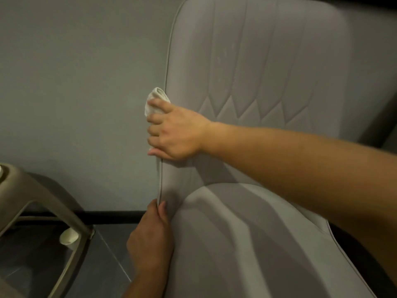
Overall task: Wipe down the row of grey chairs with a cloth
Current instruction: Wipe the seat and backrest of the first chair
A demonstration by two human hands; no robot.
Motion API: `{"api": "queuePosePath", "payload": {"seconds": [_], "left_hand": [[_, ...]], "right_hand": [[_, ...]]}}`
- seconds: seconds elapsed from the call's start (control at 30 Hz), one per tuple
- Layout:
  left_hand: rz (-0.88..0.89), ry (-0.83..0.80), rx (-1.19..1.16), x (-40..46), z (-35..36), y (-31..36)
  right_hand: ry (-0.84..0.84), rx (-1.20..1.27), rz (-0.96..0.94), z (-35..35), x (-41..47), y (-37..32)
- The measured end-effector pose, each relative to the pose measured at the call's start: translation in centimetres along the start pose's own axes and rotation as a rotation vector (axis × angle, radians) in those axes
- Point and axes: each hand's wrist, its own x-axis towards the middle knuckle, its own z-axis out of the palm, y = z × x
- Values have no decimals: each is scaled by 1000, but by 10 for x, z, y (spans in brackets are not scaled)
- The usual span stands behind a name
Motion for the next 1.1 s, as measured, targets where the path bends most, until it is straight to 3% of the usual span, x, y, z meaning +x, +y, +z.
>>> {"api": "queuePosePath", "payload": {"seconds": [0.1,0.27,0.53,0.67,0.77,0.9,1.03,1.1], "left_hand": [[-2,10,-26,-1,-2,-2],[3,11,-42,-2,-3,2],[34,21,-65,-1,-4,6],[125,35,-30,2,-7,11],[211,62,46,6,-15,17],[94,73,-198,31,-44,61],[485,259,-104,73,-73,125],[340,269,-171,108,-79,150]], "right_hand": [[92,-33,75,-4,-6,49],[193,58,495,-16,-15,122],[381,201,1018,2,3,75],[459,246,1016,23,-11,35],[357,289,975,52,-44,5],[258,238,883,84,-88,-7],[344,157,849,91,-97,4],[413,106,850,95,-99,11]]}}
